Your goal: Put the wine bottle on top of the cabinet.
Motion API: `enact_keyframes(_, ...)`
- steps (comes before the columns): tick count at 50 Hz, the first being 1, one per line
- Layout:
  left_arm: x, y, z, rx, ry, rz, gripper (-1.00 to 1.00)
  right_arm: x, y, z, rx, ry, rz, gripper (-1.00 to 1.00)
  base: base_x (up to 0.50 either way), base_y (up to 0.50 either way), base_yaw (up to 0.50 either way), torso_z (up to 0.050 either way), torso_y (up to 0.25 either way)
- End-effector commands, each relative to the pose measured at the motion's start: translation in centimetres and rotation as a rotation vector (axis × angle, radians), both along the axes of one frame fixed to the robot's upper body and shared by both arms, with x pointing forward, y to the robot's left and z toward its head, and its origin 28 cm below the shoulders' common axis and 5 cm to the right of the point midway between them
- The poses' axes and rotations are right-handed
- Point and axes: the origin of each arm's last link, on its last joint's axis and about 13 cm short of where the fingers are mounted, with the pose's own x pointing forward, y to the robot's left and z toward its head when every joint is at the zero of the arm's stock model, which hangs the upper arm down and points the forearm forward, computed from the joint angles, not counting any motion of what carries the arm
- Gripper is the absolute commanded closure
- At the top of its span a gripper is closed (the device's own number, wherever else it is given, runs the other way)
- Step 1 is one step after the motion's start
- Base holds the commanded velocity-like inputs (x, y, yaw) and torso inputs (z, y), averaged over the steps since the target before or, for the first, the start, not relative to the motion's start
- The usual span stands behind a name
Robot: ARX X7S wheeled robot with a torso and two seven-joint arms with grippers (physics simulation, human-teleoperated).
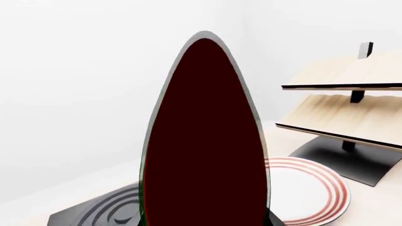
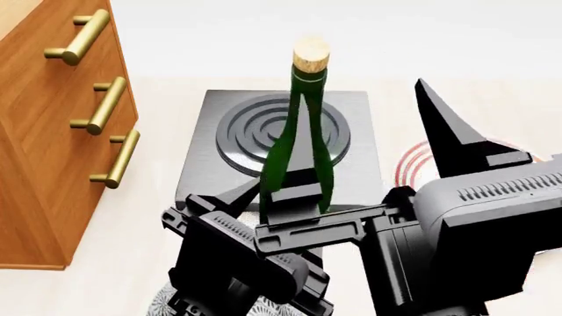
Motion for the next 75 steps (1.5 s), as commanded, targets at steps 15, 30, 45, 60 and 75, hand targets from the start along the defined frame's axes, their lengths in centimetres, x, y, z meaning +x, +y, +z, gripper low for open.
enact_keyframes(15, 0.6, 1.5, 1.3, -0.052, -0.012, 0.054, 1.00, -5.0, -0.6, -1.1, 0.058, -0.049, -0.094, -1.00, 0.00, 0.00, 0.00, 0.000, 0.001)
enact_keyframes(30, -0.1, 2.0, 3.4, -0.078, -0.051, 0.056, 1.00, -4.9, 0.5, -6.1, 0.035, 0.082, -0.118, -1.00, 0.00, 0.00, 0.00, 0.001, 0.001)
enact_keyframes(45, 1.7, 4.9, 7.7, -0.050, -0.138, 0.179, 1.00, -5.1, 1.6, -7.6, 0.012, 0.120, -0.064, -1.00, 0.00, 0.00, 0.00, 0.000, 0.001)
enact_keyframes(60, 3.6, 8.8, 12.2, 0.018, -0.203, 0.331, 1.00, -5.2, 1.6, -7.3, 0.026, 0.112, -0.043, -1.00, 0.00, 0.00, 0.00, 0.001, 0.001)
enact_keyframes(75, 5.3, 12.1, 18.3, 0.037, -0.248, 0.454, 1.00, -5.2, 2.0, -7.5, 0.031, 0.121, -0.026, -1.00, 0.00, 0.00, 0.00, 0.000, 0.001)
